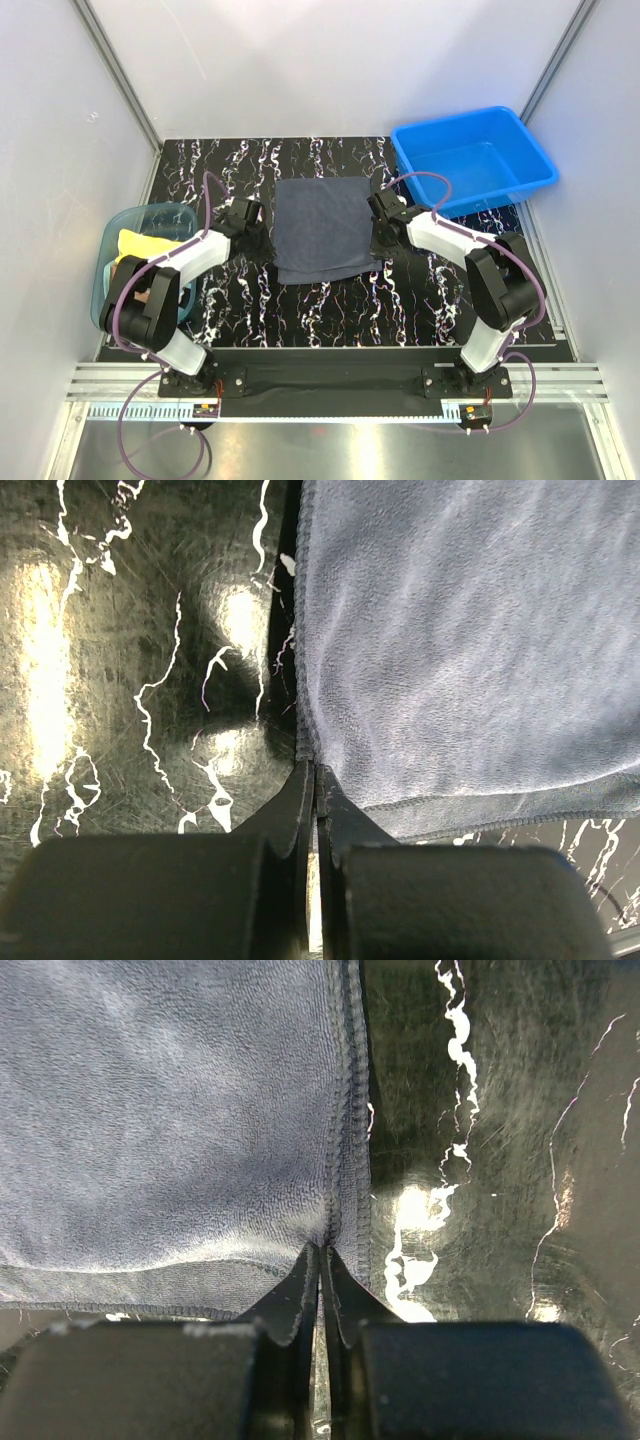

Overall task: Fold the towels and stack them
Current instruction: Fold the towel

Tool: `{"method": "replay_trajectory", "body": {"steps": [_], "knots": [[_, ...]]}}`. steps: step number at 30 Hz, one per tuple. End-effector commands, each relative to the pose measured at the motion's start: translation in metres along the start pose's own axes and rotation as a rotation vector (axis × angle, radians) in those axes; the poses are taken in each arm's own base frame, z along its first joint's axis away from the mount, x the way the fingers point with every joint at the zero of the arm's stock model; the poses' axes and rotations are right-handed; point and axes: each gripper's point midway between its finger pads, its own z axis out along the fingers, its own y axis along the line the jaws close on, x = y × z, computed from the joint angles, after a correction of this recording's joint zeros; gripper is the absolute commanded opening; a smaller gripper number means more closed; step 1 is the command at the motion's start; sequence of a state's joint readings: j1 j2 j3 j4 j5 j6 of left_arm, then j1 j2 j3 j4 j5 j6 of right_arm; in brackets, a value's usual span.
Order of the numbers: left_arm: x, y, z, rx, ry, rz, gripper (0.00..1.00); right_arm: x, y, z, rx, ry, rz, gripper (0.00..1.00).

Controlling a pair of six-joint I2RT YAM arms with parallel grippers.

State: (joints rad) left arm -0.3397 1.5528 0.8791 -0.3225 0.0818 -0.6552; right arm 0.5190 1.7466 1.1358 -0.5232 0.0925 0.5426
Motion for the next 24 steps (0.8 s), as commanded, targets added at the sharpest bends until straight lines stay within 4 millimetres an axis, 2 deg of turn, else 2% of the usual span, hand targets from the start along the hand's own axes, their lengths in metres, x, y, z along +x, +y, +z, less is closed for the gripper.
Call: {"method": "replay_trajectory", "body": {"steps": [1,6,8,9,10,11,12,20,22,23,24], "knots": [[-0.021,-0.014,-0.012,0.031,-0.067,0.006,0.00,-0.020,0.005,-0.021,-0.010,-0.071,-0.019,0.08],[-0.014,-0.012,-0.009,0.035,-0.053,0.002,0.00,-0.013,0.005,-0.015,-0.012,-0.052,-0.023,0.07],[-0.013,-0.012,-0.008,0.035,-0.051,0.005,0.00,-0.012,0.003,-0.013,-0.008,-0.047,-0.022,0.15],[-0.013,-0.012,-0.009,0.037,-0.053,0.005,0.00,-0.011,0.003,-0.013,-0.008,-0.045,-0.023,0.15],[-0.013,-0.012,-0.008,0.036,-0.050,0.006,0.00,-0.011,0.004,-0.012,-0.011,-0.045,-0.026,0.14],[-0.013,-0.013,-0.009,0.038,-0.052,0.007,0.00,-0.011,0.004,-0.012,-0.014,-0.046,-0.028,0.05],[-0.014,-0.013,-0.009,0.037,-0.053,0.005,0.00,-0.012,0.004,-0.011,-0.014,-0.047,-0.029,0.01],[-0.015,-0.016,-0.009,0.045,-0.050,0.004,0.00,-0.015,0.002,-0.009,0.006,-0.043,-0.046,0.00],[-0.014,-0.016,-0.011,0.039,-0.032,0.003,0.00,-0.024,0.003,-0.017,0.025,-0.055,-0.065,0.00],[-0.026,-0.027,-0.019,0.056,-0.052,0.011,0.00,-0.024,-0.004,-0.025,0.060,-0.046,-0.088,0.00],[-0.031,-0.030,-0.024,0.049,-0.055,0.017,0.00,-0.036,0.000,-0.036,0.054,-0.068,-0.094,0.00]]}}
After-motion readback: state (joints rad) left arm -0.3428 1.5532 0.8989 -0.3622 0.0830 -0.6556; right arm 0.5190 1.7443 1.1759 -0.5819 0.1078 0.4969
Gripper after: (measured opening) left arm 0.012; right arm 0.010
